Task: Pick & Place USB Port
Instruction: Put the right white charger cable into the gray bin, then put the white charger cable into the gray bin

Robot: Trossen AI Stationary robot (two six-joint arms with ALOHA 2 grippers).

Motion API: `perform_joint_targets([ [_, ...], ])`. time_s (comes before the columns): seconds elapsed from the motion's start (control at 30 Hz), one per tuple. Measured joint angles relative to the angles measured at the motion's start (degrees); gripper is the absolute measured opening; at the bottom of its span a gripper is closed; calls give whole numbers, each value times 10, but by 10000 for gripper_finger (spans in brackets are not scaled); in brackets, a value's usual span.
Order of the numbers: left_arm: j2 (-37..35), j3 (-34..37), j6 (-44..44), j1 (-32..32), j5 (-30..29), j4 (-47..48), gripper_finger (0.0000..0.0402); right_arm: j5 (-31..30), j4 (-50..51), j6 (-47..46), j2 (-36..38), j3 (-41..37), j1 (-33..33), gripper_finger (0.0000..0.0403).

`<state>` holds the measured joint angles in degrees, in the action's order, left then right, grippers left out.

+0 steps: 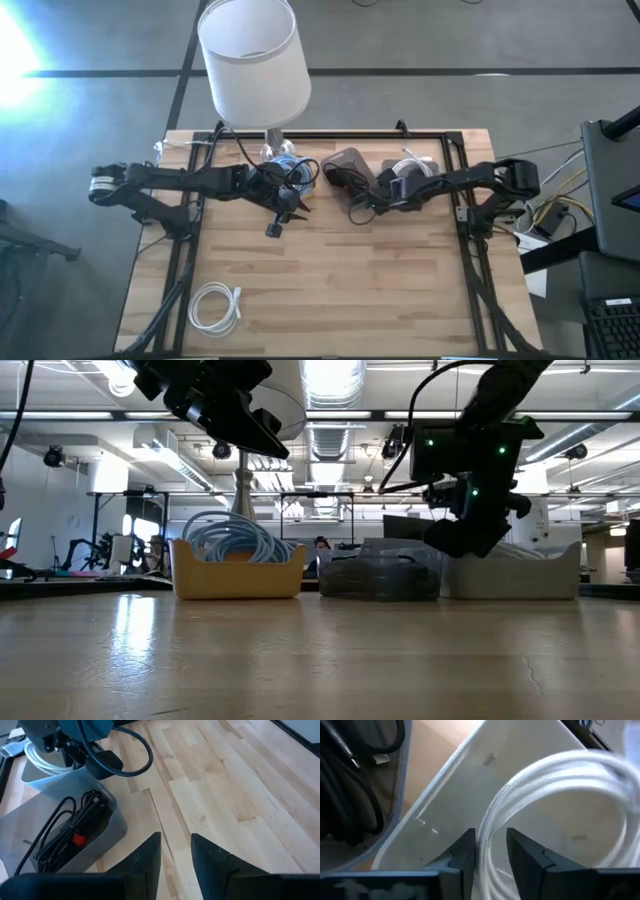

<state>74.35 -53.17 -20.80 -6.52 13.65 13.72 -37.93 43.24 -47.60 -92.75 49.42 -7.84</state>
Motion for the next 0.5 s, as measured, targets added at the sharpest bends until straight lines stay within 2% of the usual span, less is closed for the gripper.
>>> perform_joint_targets([
  [0.27, 0, 0, 2, 0, 0, 0, 110, 4, 1, 17, 25, 22, 0, 150],
  [0.5, 0, 0, 11, 0, 0, 3, 110, 9, 4, 27, 50, 43, 1, 165],
])
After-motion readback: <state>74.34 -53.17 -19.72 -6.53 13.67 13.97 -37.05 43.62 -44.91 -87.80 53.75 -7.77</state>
